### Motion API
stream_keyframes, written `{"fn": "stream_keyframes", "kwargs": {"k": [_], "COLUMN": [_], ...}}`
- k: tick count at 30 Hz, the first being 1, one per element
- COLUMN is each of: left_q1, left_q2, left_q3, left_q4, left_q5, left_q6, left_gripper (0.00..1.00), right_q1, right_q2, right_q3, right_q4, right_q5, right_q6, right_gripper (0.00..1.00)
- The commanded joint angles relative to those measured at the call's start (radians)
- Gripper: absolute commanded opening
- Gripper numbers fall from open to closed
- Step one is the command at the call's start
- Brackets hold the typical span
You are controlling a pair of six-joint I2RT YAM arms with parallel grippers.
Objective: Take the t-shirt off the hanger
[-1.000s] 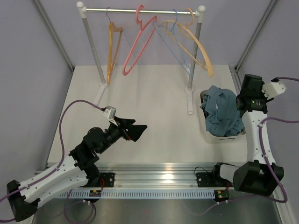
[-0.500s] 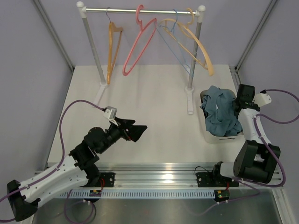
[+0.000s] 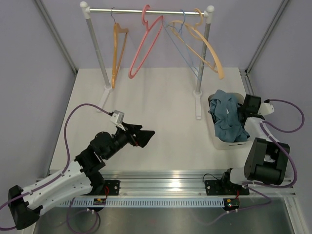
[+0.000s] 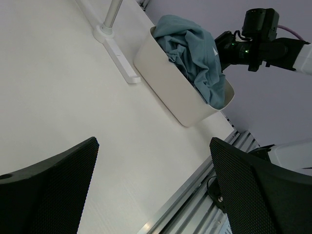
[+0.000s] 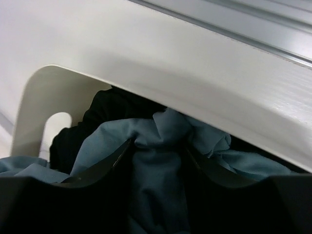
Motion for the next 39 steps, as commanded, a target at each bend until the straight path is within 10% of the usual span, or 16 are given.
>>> {"fn": "stream_keyframes", "kwargs": {"k": [1, 21, 32, 39], "left_q1": [-0.005, -0.005, -0.005, -0.005], "left_q2": [-0.006, -0.075, -0.074, -0.072], "left_q3": [0.015, 0.018, 0.015, 0.007], "left_q4": [0.047, 0.001, 0.012, 0.012], "left_q5": [-0.024, -0.053, -0.052, -0.059], "left_q6": [0.008, 0.029, 0.029, 0.029], "left_gripper": [0.99, 0.99, 0.99, 0.99], "right_q1": [0.006, 0.006, 0.009, 0.008], "right_q2": [0.112, -0.193, -0.365, -0.218], "right_q3": [-0.025, 0.379, 0.121, -0.065], "right_q4": [-0.016, -0.394, -0.051, 0.105], "right_q5": [-0.117, -0.093, -0.813, -0.724], "right_q6": [0.046, -0.359, -0.322, -0.249], "right_gripper": [0.51, 0.72, 0.66, 0.69]}}
